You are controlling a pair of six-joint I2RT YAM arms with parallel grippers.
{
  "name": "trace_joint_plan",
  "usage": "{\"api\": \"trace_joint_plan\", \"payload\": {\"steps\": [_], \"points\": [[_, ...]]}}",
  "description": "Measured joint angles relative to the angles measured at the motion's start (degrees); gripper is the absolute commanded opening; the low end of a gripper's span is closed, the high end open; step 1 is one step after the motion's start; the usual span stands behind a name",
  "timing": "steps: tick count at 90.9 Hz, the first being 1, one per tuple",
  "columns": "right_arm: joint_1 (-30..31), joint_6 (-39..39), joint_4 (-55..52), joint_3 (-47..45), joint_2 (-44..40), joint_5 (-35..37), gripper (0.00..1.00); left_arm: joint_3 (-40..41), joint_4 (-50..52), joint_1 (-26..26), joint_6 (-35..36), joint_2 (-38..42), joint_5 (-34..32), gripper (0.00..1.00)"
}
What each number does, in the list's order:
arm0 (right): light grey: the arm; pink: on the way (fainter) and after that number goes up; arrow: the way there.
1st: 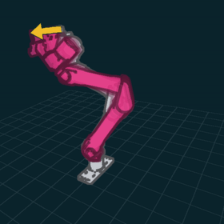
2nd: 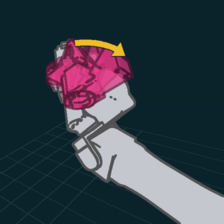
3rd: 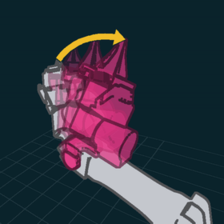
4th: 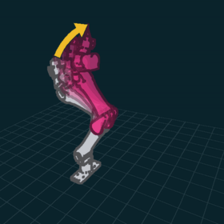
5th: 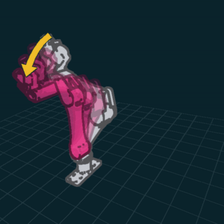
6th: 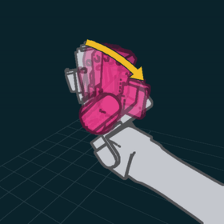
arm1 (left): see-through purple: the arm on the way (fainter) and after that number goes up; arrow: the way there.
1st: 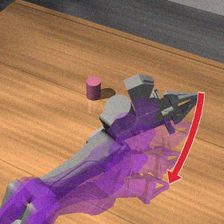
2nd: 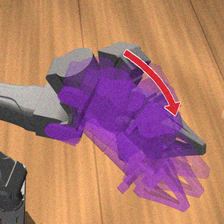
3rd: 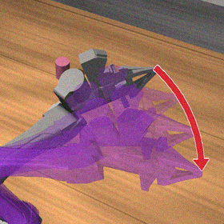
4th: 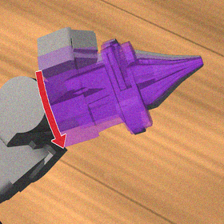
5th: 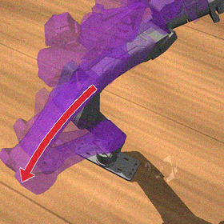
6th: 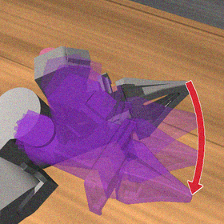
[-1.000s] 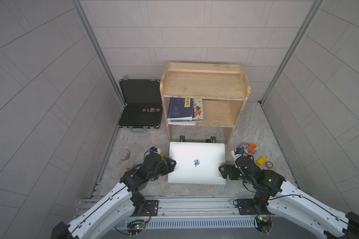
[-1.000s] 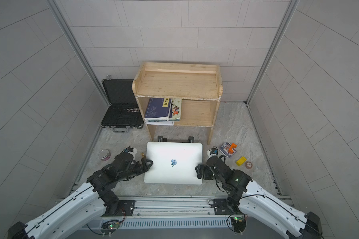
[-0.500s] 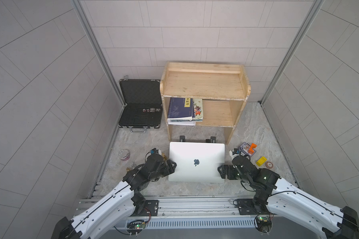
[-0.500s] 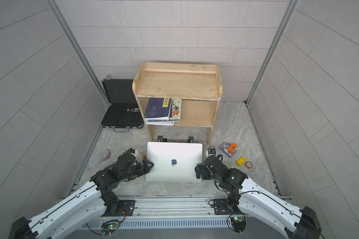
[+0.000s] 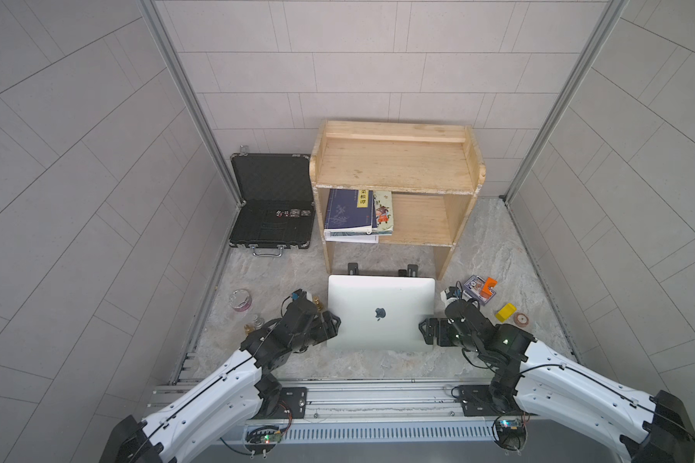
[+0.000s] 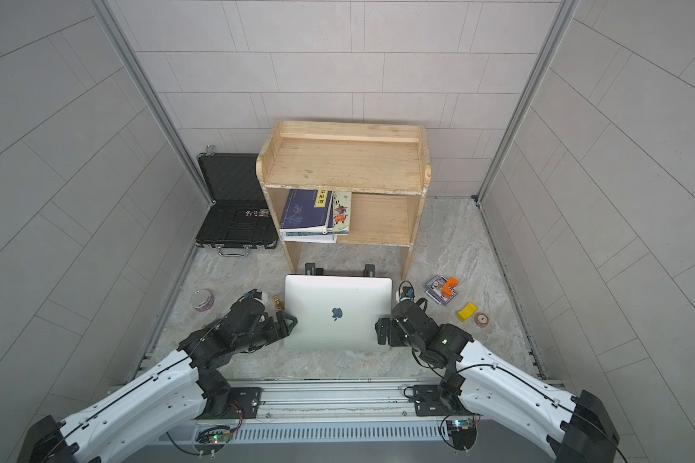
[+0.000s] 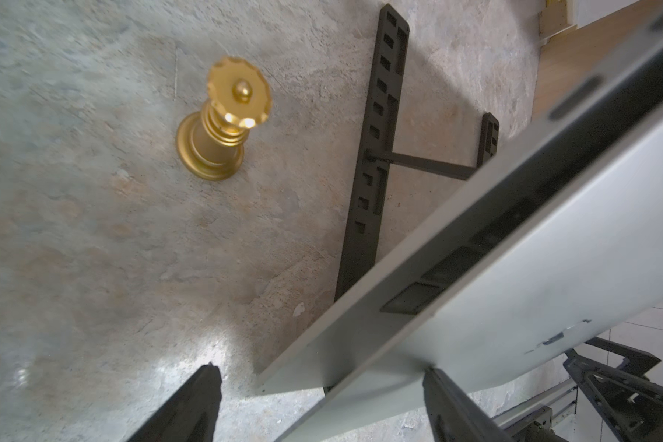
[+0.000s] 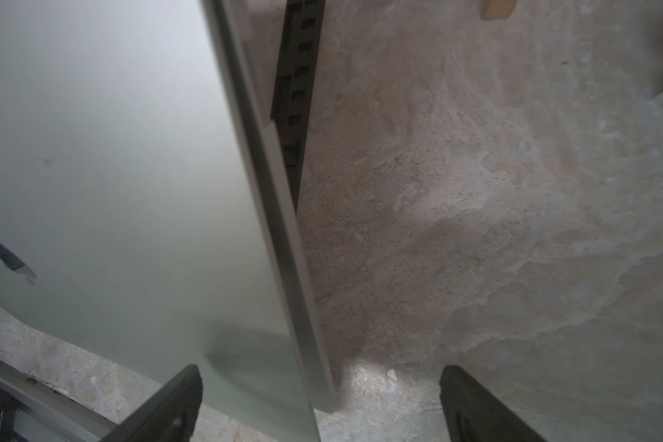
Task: Close the laptop lid and set it aside
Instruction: Close the lid of the laptop.
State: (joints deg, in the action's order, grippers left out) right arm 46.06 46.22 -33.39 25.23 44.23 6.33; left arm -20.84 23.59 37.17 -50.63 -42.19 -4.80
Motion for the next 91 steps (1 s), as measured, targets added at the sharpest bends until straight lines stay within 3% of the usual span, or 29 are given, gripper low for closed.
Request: {"api": "trace_joint_plan", "payload": {"steps": [45,91], "points": [[-0.81,-2.29,4.72,0.59,3.82,-1.05,1.0,-0.66,-6.6,0.48,2.71,-5.05,0.61,0.84],[-1.05,-4.81,5.14,6.6,7.28,-0.85,1.0,-9.62,-6.01,0.5,9.35,-12.52,-3.26,0.84]]}}
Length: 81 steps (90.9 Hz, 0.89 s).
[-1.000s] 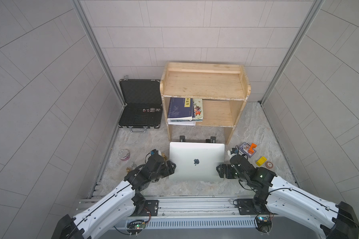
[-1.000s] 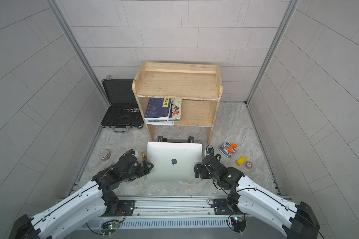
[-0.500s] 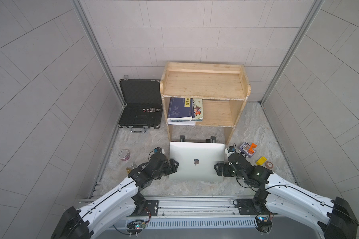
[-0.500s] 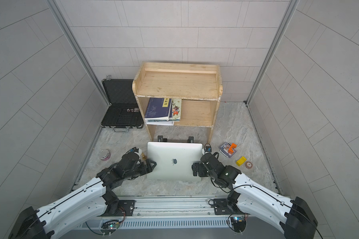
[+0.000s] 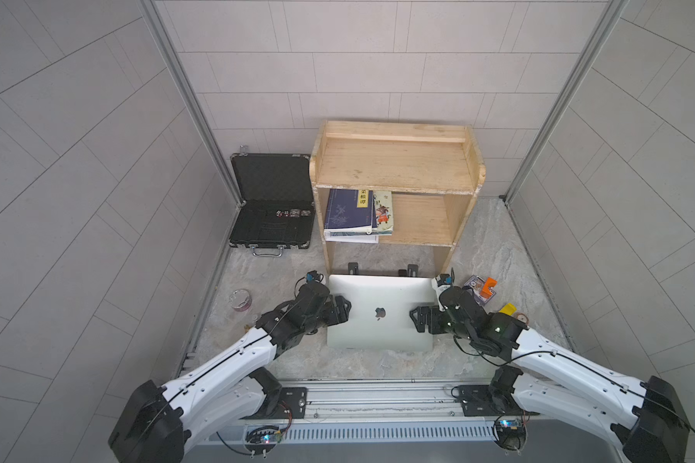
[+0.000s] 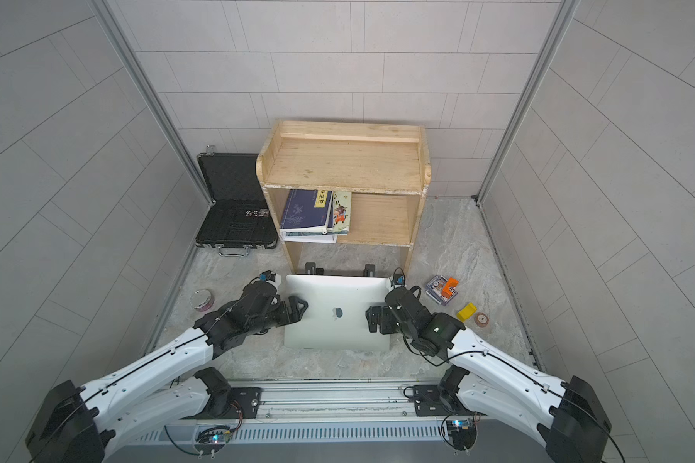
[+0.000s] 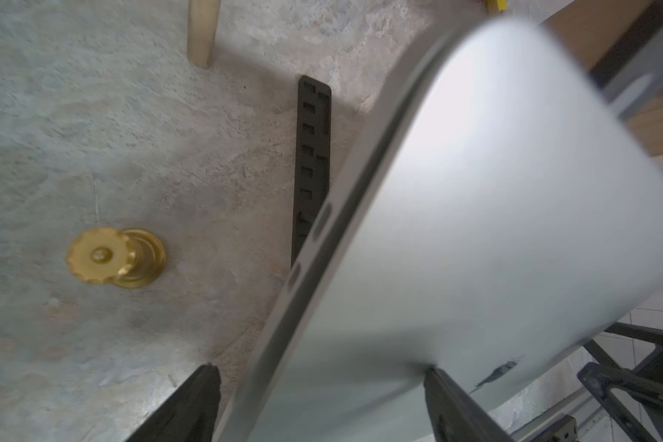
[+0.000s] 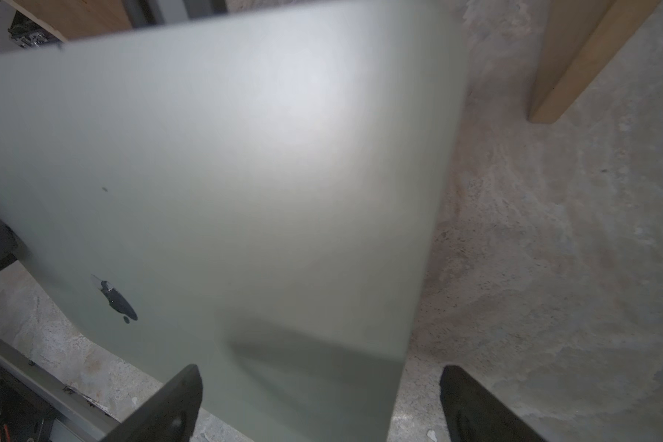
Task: Close the laptop lid and set it aside
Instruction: Close the lid of the laptop.
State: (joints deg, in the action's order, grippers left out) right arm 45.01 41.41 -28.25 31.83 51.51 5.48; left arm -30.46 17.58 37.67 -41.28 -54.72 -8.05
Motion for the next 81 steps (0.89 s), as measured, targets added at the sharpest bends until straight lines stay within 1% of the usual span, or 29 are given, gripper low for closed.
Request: {"api": "trace_joint_plan", "payload": {"steps": [23,41,81], "points": [[-0.04,-0.96,0.24,2.21,2.89,0.61,1.0,-3.26,2.71,0.0,3.72,-1.2,-4.22,0.84],[-0.04,-1.9,0.83,3.85,5.01,0.66,1.0,-5.01,1.95,0.0,5.2,-4.15,-4.42,0.84],[-0.42,-2.73,-0.37,7.08,5.27,0.74,1.0,-7.02,0.79,0.5,6.4,-6.12,-3.78,0.84]]}}
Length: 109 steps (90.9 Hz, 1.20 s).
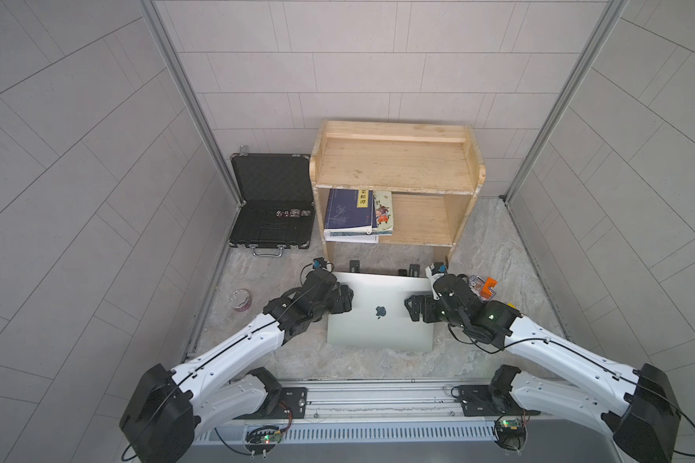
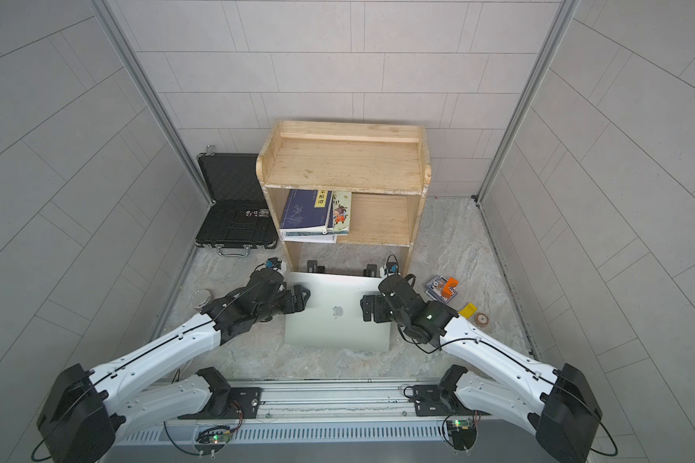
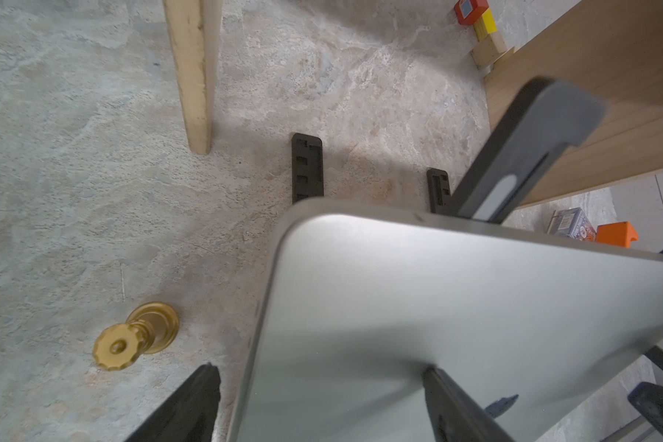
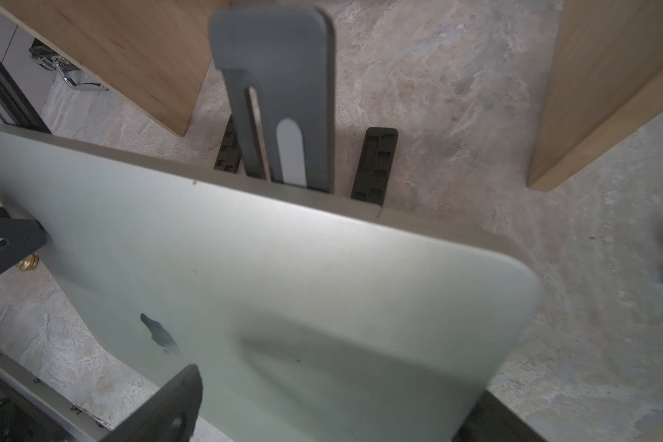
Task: Close the laptop lid and set it aside
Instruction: Close the lid of the laptop.
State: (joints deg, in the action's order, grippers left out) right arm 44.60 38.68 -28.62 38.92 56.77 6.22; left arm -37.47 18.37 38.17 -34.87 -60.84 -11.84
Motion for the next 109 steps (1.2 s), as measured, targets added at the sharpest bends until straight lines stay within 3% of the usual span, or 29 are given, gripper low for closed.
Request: {"api": "trace_joint_plan", "payload": {"steps": [53,109], "points": [[-0.24,-0.76,-2.75,2.6,1.33,0.57,1.0,-1.81,0.2,2.08,0.92,-0.83,0.15,0.84],[-0.61,-1.64,-3.87,4.74,4.33,2.82,1.0,-5.4,2.78,4.46,1.81,-2.4,-3.89,0.84]]}}
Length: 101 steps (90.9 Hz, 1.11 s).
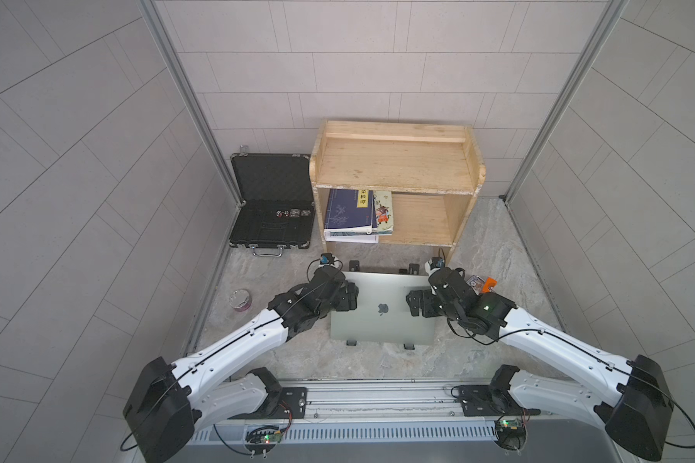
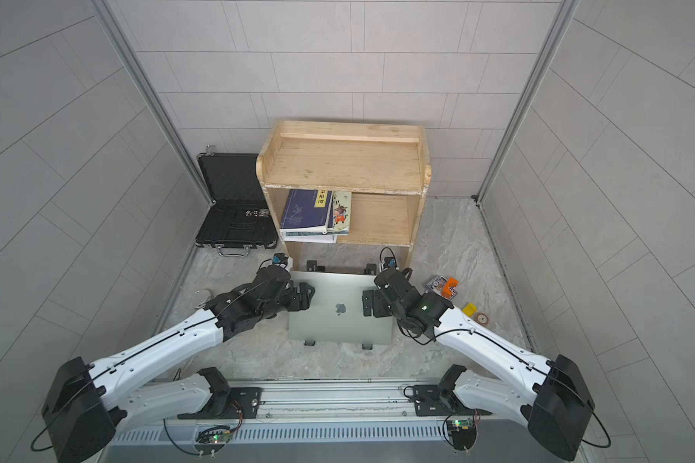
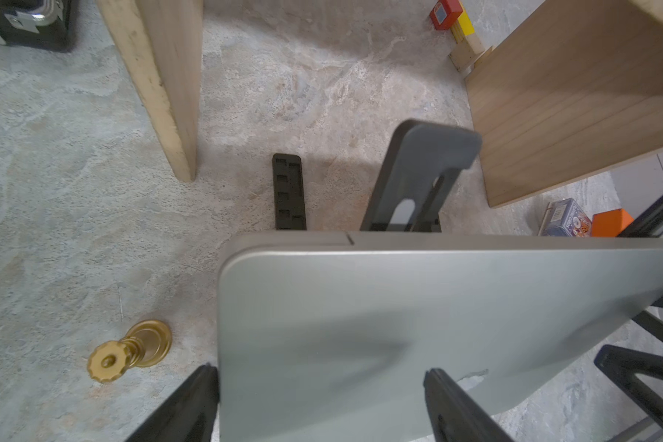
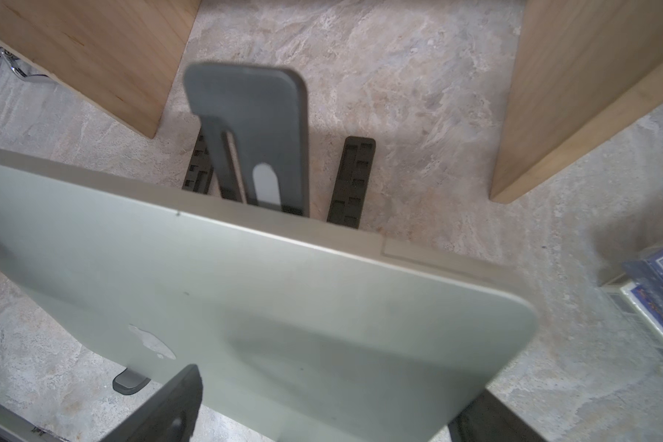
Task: Close the laptop lid and set it aside
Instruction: Close the lid of the laptop, then pick up the laptop from the computer stand.
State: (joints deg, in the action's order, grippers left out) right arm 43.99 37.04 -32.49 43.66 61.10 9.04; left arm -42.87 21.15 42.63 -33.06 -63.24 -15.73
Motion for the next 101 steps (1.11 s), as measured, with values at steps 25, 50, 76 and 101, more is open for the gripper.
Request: {"api": "trace_joint_plan", "payload": {"steps": [25,50,76,101], "points": [[0.0,-0.22,0.37,0.0,0.02,0.0,1.0,-0.04,-0.52,0.63,-0.13,-0.02,-1.99,0.91],[-0.76,-0.68,1.38,-0.42,-1.97,-0.44,1.0,0.92,-2.27,0.94,-0.55,5.9,-5.84,0.96],[-0.87,-2.19,4.0,-4.44,-9.27,-1.18,1.0,3.85,-2.27,0.94,-1.14,9.97,-6.84,1.0],[-0.87,-3.04,2.54,-5.44,-17.51,0.11,1.0,8.7,-2.14,0.92,-2.34,16.15,-6.67,1.0]]}}
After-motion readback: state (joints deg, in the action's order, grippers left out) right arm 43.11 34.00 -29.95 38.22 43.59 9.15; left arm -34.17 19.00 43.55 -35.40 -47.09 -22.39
